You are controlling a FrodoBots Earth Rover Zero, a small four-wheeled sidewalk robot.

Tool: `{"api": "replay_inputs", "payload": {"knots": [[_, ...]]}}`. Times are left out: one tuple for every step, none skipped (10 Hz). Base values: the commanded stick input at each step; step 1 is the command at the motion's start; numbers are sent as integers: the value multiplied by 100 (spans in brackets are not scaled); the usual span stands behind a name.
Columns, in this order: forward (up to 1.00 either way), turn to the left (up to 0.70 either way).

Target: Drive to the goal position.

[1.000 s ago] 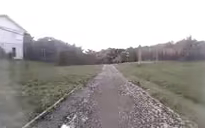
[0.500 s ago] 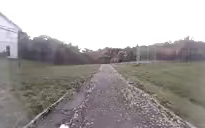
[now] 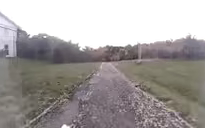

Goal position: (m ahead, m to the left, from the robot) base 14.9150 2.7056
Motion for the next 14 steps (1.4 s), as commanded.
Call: {"api": "replay_inputs", "payload": {"knots": [[100,-9],[100,-39],[100,-38],[100,-26],[100,0],[100,0],[100,0],[100,0],[100,0],[100,0],[100,0],[100,0],[100,0],[100,0]]}}
